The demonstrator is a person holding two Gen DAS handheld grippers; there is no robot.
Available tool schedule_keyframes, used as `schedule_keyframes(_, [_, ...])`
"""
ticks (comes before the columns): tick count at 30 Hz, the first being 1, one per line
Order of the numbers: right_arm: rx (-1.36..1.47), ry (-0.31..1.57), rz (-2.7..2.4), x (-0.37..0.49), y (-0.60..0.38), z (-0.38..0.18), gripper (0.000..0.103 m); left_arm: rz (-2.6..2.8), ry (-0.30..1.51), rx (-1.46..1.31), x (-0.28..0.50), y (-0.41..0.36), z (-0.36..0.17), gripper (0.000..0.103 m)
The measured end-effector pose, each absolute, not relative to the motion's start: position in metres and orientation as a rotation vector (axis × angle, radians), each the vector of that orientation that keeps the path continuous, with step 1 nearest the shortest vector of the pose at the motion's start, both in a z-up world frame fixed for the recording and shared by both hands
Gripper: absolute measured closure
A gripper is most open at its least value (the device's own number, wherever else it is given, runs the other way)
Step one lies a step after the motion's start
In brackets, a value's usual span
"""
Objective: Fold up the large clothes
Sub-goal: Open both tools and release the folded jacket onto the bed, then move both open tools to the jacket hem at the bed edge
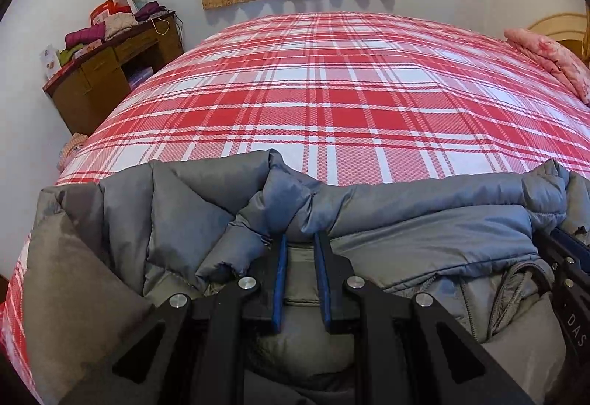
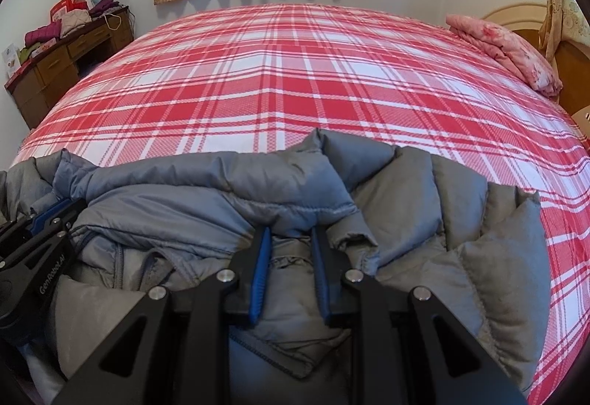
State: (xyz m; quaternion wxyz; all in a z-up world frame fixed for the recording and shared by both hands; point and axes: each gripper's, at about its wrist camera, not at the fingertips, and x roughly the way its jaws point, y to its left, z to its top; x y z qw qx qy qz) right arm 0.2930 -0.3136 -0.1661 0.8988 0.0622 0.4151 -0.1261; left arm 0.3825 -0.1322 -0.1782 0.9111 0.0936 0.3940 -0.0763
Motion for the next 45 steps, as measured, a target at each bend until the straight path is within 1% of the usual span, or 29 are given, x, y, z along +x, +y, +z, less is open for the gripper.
schedule_keyframes(3, [0.158,0.875,-0.251,0.294,-0.317,-0.162,0.077,-0.16,0.818,0.219,0.379,-0.134,-0.173,0.086])
schedule_keyframes(5, [0.216,0.885,-0.226,0.287,-0.324,-0.15,0.074,-0.179,0.824,0.234,0.37,-0.13,-0.165,0.086])
schedule_keyframes(7, [0.249,0.816,-0.231,0.268,-0.327,-0.132,0.072,-0.207,0.814,0.239,0.355,-0.125,-0.154,0.086])
schedule_keyframes(8, [0.255,0.773,-0.233,0.256,-0.326,-0.121,0.066,-0.216,0.81,0.242,0.349,-0.122,-0.15,0.086])
schedule_keyframes(9, [0.261,0.75,-0.227,0.246,-0.324,-0.115,0.063,-0.221,0.806,0.246,0.34,-0.119,-0.144,0.086])
schedule_keyframes(11, [0.296,0.701,-0.197,0.218,-0.32,-0.101,0.049,-0.217,0.796,0.247,0.322,-0.111,-0.133,0.086])
schedule_keyframes(16, [0.328,0.628,-0.169,0.152,-0.304,-0.08,0.048,-0.239,0.757,0.188,0.262,-0.086,-0.106,0.086])
schedule_keyframes(21, [0.349,0.573,-0.134,0.084,-0.291,-0.06,0.048,-0.229,0.662,0.286,0.194,-0.077,-0.084,0.086])
schedule_keyframes(23, [0.358,0.546,-0.119,0.057,-0.288,-0.054,0.045,-0.251,0.661,0.27,0.17,-0.069,-0.077,0.086])
schedule_keyframes(27, [0.356,0.497,-0.111,0.002,-0.283,-0.043,0.044,-0.263,0.67,0.239,0.126,-0.053,-0.069,0.086])
schedule_keyframes(29, [0.367,0.483,-0.116,-0.027,-0.283,-0.041,0.041,-0.256,0.661,0.253,0.105,-0.048,-0.069,0.086])
schedule_keyframes(35, [0.328,0.49,-0.133,-0.093,-0.285,-0.05,0.041,-0.298,0.66,0.244,0.057,-0.021,-0.077,0.086])
schedule_keyframes(37, [0.311,0.498,-0.149,-0.114,-0.289,-0.055,0.038,-0.316,0.668,0.207,0.041,-0.001,-0.082,0.086])
schedule_keyframes(39, [0.284,0.527,-0.175,-0.136,-0.293,-0.066,0.035,-0.331,0.689,0.167,0.029,0.022,-0.093,0.086])
schedule_keyframes(45, [0.289,0.645,-0.197,-0.166,-0.302,-0.102,0.035,-0.287,0.758,0.091,0.008,0.088,-0.12,0.086])
